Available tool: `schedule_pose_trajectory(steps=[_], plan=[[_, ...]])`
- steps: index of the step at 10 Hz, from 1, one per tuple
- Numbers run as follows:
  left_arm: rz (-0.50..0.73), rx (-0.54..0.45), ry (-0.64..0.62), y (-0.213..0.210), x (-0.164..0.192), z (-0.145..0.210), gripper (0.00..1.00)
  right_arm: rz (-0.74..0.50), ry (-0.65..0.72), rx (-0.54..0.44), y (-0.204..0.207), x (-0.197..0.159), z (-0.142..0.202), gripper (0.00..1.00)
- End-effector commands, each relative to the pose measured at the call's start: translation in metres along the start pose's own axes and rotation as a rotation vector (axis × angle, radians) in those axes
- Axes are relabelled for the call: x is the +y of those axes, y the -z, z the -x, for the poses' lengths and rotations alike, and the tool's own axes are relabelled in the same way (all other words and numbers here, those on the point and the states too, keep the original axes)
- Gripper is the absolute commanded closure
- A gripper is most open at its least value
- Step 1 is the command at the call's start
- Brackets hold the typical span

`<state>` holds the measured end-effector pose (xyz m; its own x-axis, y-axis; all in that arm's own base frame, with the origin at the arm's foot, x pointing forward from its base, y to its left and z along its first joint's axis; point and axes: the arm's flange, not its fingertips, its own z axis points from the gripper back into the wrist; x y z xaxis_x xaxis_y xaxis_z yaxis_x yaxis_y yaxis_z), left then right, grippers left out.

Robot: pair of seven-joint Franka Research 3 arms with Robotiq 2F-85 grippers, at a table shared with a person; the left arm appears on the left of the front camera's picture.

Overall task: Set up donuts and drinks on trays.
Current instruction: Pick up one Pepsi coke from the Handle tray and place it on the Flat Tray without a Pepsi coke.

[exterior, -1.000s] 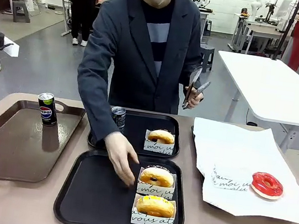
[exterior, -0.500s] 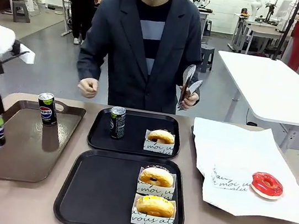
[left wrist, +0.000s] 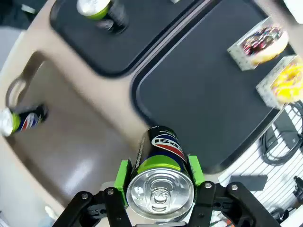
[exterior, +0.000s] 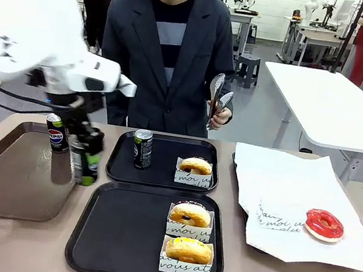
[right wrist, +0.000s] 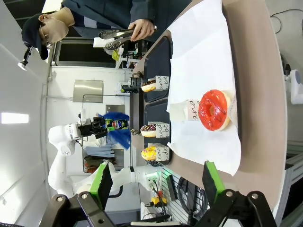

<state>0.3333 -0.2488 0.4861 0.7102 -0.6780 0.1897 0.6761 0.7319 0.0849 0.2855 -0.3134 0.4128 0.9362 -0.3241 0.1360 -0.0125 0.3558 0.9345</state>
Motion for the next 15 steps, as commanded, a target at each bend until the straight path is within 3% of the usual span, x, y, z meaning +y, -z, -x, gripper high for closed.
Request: schedule_pose_trajectory(steps=[1,7,9,10,15], plan=[[0.054,-0.050,-0.013,0.012,-0.011,-0.020,0.42,-0.009,-0.005,-0.002,0.000,0.000,0.001,0.00],[0.072,-0.102,0.029,0.058,-0.049,-0.025,0.42,-0.009,-0.005,-0.002,0.000,0.000,0.001,0.00],[0.034,-0.012,0.024,0.051,-0.049,-0.026,0.42,-0.009,-0.005,-0.002,0.000,0.000,0.001,0.00],[0.058,-0.068,0.042,0.059,-0.046,-0.024,0.42,-0.009,-0.005,-0.002,0.000,0.000,0.001,0.00],[0.059,-0.045,0.042,0.061,-0.047,-0.023,0.42,-0.009,-0.005,-0.002,0.000,0.000,0.001,0.00]])
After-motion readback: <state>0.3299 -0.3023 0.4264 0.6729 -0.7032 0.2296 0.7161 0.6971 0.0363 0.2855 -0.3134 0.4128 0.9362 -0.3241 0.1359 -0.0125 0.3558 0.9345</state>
